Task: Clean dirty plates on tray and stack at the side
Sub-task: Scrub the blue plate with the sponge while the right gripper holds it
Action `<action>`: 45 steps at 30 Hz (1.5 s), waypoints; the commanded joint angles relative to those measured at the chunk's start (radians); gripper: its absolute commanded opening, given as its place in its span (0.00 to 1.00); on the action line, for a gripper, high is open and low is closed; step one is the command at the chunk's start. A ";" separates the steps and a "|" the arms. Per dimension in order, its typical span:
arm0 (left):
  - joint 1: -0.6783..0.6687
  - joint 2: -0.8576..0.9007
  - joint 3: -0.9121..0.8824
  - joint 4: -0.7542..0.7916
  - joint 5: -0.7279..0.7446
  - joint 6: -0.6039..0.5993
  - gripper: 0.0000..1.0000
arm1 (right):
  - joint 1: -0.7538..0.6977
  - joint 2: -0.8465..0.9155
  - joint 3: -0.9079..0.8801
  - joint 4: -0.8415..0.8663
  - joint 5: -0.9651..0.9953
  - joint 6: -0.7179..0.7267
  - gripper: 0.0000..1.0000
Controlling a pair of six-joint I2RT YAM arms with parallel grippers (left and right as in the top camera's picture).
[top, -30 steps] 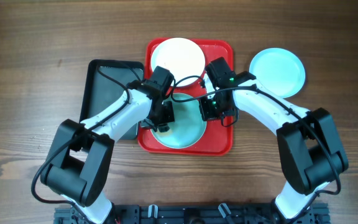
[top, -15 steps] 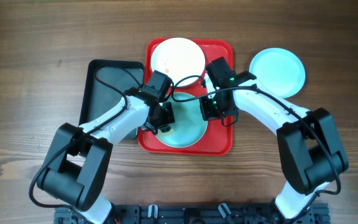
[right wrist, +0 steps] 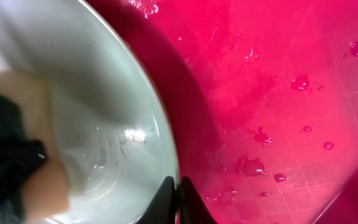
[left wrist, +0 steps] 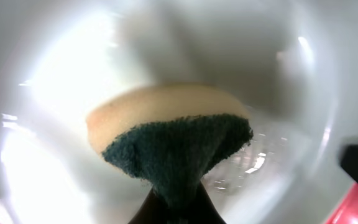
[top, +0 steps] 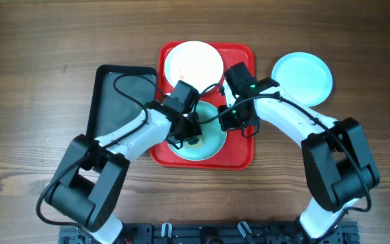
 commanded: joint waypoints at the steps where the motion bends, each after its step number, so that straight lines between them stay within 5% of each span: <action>1: -0.058 0.040 -0.028 0.025 0.043 -0.049 0.04 | 0.010 -0.006 -0.003 0.007 -0.044 0.001 0.04; 10: -0.049 0.012 -0.023 0.058 0.075 -0.066 0.04 | 0.010 -0.006 -0.003 0.006 -0.043 0.000 0.04; 24: 0.211 -0.415 -0.014 -0.030 0.008 0.070 0.04 | 0.010 -0.006 -0.003 0.011 -0.043 0.001 0.04; 29: 0.184 -0.339 -0.031 -0.112 -0.036 0.096 0.04 | 0.010 -0.006 -0.003 0.019 -0.043 0.001 0.04; 40: 0.138 -0.019 -0.040 -0.014 -0.039 0.095 0.04 | 0.010 -0.006 -0.003 0.021 -0.043 0.001 0.04; 45: 0.113 0.004 -0.040 0.035 0.099 0.096 0.04 | 0.010 -0.006 -0.003 0.022 -0.043 0.001 0.04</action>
